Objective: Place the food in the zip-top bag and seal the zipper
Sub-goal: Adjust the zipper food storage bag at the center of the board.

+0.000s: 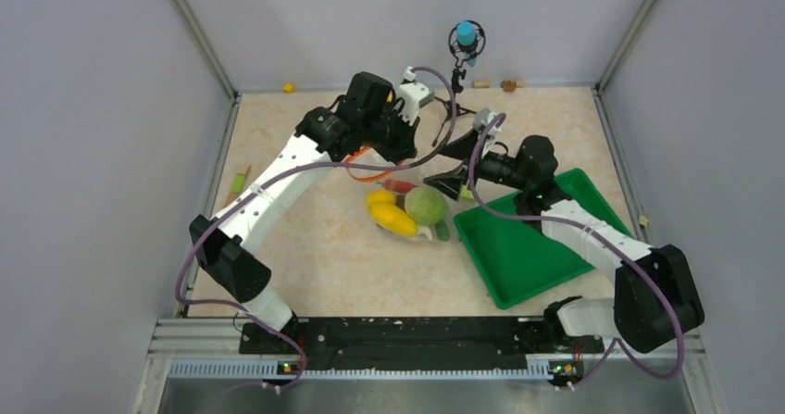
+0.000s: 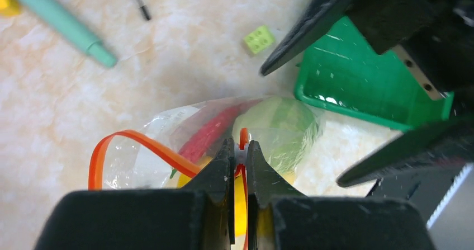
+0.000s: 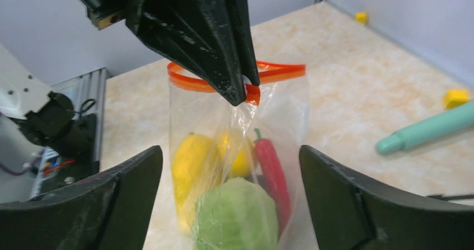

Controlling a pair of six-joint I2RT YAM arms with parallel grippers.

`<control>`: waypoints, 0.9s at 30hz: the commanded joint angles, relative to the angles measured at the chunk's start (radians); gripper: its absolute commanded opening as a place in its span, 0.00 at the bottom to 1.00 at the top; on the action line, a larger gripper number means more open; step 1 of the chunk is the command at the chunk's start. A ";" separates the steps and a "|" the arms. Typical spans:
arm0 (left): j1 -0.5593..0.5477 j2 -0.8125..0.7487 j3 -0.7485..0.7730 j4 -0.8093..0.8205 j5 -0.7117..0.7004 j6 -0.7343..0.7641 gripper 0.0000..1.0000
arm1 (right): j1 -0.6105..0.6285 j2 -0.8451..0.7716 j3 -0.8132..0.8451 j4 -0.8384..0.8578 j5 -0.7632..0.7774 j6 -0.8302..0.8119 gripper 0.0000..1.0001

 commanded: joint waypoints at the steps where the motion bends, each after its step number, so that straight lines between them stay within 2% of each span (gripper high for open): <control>1: 0.003 -0.084 0.073 0.070 -0.224 -0.201 0.00 | -0.006 -0.067 0.005 0.097 0.043 0.058 0.98; 3: 0.000 -0.097 0.083 0.080 -0.339 -0.284 0.00 | -0.006 -0.084 -0.009 0.122 0.062 0.085 0.99; 5: -0.002 -0.098 0.110 0.069 -0.514 -0.382 0.00 | -0.007 -0.100 -0.020 0.129 0.091 0.097 0.99; 9: -0.050 -0.080 0.162 0.030 -0.795 -0.500 0.00 | -0.004 -0.119 -0.014 0.085 0.147 0.125 0.99; 14: -0.083 -0.031 0.244 -0.059 -1.042 -0.714 0.00 | 0.045 -0.115 -0.031 0.079 0.226 0.151 0.99; 18: -0.087 0.005 0.280 -0.110 -1.088 -0.866 0.00 | 0.123 -0.092 -0.002 0.055 0.327 0.150 0.99; 23: -0.100 0.027 0.279 -0.138 -1.107 -0.962 0.00 | 0.176 -0.044 0.059 0.039 0.426 0.187 0.99; 27: -0.107 0.022 0.245 -0.156 -1.103 -1.013 0.00 | 0.198 0.002 0.116 -0.058 0.532 0.153 0.99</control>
